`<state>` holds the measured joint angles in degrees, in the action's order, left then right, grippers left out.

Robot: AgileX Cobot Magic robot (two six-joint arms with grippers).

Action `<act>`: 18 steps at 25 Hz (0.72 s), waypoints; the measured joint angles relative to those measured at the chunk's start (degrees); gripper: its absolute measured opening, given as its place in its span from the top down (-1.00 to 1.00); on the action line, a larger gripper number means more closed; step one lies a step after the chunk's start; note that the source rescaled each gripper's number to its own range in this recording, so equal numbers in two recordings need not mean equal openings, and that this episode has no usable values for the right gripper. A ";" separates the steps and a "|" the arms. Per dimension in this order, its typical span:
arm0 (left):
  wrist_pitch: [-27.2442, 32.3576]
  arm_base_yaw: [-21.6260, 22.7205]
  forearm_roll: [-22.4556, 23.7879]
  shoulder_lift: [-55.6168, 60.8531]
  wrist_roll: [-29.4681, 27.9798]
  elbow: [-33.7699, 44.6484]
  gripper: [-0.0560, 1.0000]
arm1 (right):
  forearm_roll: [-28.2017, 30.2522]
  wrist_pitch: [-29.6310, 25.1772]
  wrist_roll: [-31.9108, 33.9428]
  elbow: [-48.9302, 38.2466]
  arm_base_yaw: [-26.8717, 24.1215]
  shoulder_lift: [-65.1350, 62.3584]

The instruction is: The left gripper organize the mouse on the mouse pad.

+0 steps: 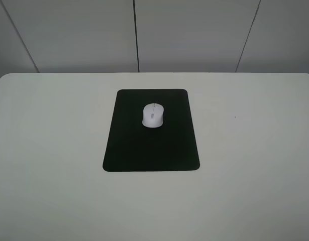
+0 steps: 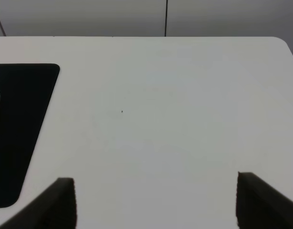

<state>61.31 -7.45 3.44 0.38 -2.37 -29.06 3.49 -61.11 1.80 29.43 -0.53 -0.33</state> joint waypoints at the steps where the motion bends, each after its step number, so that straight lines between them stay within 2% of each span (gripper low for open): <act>1: 0.00 0.00 -0.07 0.00 0.15 0.00 0.04 | 0.00 0.00 0.00 0.00 0.00 0.00; 18: 0.00 0.00 -0.24 0.00 0.44 0.00 0.04 | 0.00 0.00 0.00 0.00 0.00 0.00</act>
<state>61.31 -7.45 3.20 0.38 -1.93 -29.06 3.49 -61.11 1.80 29.43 -0.53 -0.33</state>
